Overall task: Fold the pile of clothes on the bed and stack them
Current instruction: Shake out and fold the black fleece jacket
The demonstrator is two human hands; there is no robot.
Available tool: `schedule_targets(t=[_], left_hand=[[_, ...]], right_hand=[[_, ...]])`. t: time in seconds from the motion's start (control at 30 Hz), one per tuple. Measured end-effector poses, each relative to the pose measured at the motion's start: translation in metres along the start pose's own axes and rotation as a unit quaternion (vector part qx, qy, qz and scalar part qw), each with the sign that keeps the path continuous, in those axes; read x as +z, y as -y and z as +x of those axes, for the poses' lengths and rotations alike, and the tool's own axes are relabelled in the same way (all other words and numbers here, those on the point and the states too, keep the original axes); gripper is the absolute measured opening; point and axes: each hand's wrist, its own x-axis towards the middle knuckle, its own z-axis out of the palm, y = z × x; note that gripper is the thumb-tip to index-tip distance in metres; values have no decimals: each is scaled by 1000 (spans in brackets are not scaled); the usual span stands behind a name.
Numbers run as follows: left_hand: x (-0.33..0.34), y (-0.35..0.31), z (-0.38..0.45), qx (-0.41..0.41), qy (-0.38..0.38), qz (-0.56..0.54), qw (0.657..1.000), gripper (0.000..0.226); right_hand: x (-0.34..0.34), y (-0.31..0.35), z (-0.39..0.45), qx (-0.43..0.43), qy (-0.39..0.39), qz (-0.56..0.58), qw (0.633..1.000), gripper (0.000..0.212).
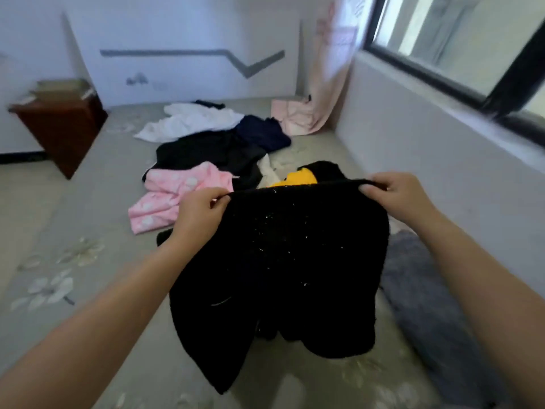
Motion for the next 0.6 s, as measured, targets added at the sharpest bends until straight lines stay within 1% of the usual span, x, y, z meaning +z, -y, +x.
schedule_targets(t=[0.07,0.17,0.27,0.33,0.4,0.47,0.53,0.6], left_hand=[[-15,-45,18,46,-43,-4,998,19],[-41,-99,36,126,-86,37,988,18],[-67,-129,34,178,-152,110,966,18],[-87,-137,24,195,-184,138,953,17],[-111,-141,7,211,-187,145,948,18],[-135,-138,-12,236,-176,159,942,17],[-157,-132,-30,212,-123,164,956,20],[-174,-118,-42,159,-72,158,972,17]], right_hand=[[-40,18,14,-1,-45,-8,999,19],[-84,54,31,-39,-108,-58,992,21],[-103,96,39,-93,-166,-159,969,25],[-105,121,38,-138,-184,-193,954,25],[-106,142,30,-184,-200,-178,946,23],[-107,157,22,-226,-216,-129,941,19],[-103,175,22,-263,-199,-90,940,16],[-82,199,36,-287,-143,-71,945,17]])
